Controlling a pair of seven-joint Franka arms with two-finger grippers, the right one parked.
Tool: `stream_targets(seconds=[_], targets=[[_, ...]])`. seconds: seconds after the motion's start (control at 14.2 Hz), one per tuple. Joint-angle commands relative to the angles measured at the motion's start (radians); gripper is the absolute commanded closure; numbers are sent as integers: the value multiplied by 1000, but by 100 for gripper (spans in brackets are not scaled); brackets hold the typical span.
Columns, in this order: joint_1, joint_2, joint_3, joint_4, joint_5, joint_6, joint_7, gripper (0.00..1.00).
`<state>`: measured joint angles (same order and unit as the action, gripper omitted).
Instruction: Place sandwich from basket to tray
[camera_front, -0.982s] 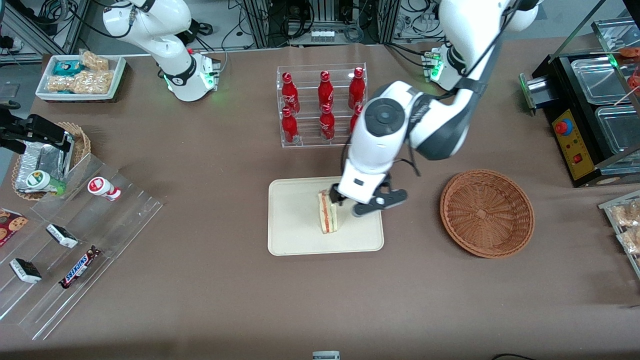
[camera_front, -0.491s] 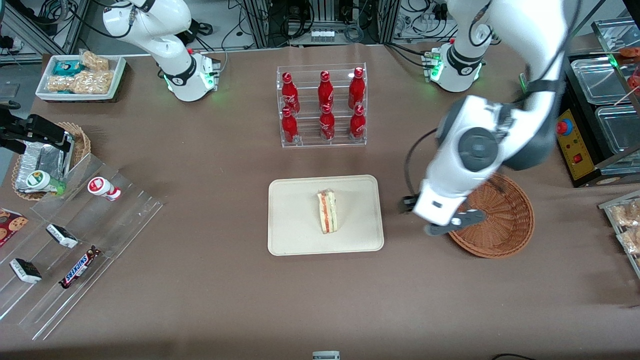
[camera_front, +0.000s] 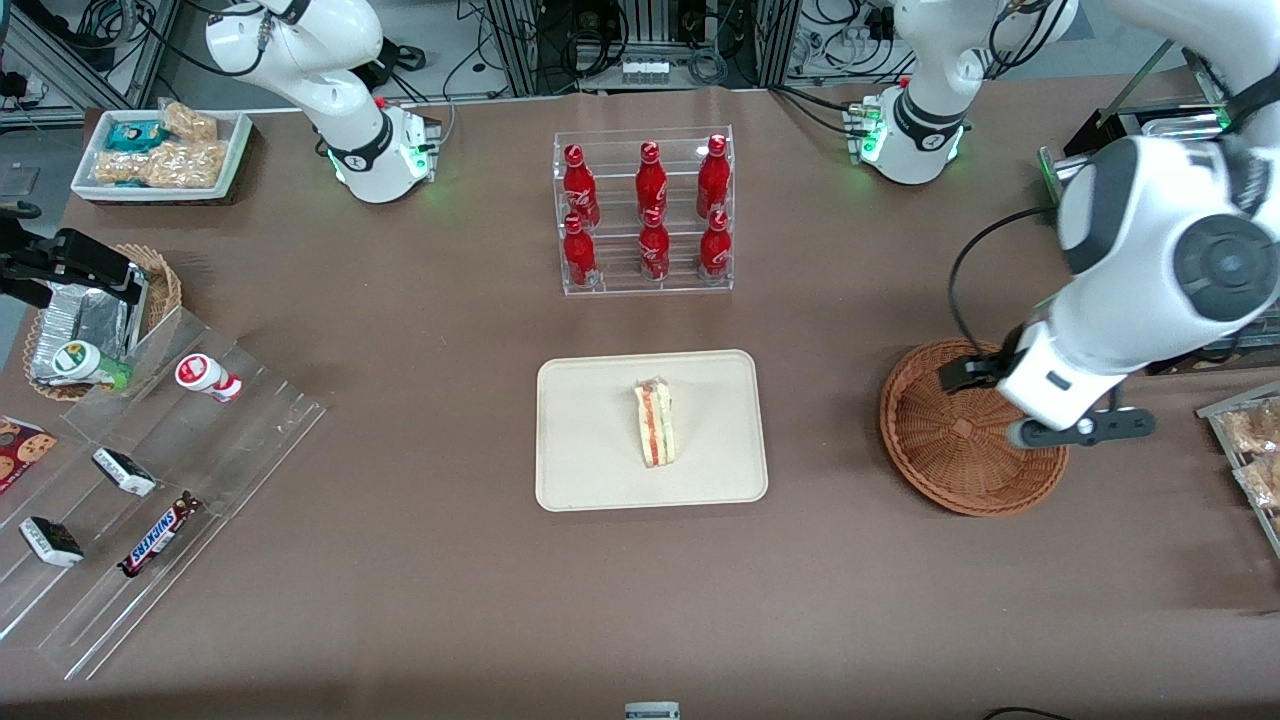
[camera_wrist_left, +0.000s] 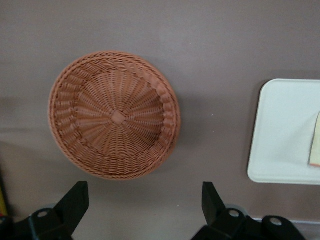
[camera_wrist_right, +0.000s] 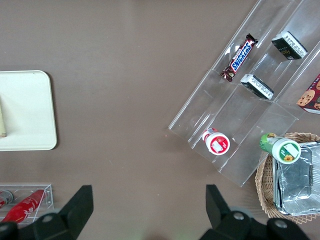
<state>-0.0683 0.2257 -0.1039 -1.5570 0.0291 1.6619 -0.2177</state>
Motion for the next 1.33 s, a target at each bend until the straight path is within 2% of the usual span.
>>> stream_targets(seconds=[0.0, 0.21, 0.42, 0.77, 1.05, 1.26], targets=[[45, -52, -11, 6, -6, -66, 110, 0], [82, -58, -11, 80, -8, -160, 178, 0], [151, -110, -11, 86, -6, -218, 315, 0], [157, -120, -11, 117, -4, -249, 305, 0], [156, -216, -14, 25, -8, -260, 271, 0], [156, -301, -14, -109, -9, -173, 271, 0]])
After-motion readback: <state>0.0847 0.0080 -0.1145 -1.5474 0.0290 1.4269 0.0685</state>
